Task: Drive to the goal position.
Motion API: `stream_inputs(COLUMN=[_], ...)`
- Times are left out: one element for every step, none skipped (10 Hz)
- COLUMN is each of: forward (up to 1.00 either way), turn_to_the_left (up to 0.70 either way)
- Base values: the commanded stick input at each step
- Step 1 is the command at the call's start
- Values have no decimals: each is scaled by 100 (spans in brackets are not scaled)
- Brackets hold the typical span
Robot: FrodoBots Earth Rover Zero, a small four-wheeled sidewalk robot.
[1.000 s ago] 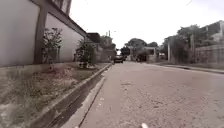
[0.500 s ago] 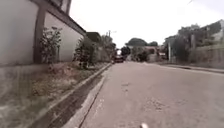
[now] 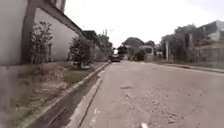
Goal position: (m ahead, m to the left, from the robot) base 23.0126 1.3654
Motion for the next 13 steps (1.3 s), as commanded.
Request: stream_inputs(forward=[70,70,70,70,70,70,70,70,70,70,70,70,70], turn_to_the_left=[0,0,0,0,0,0,0,0,-6,-8,-6,-2,0])
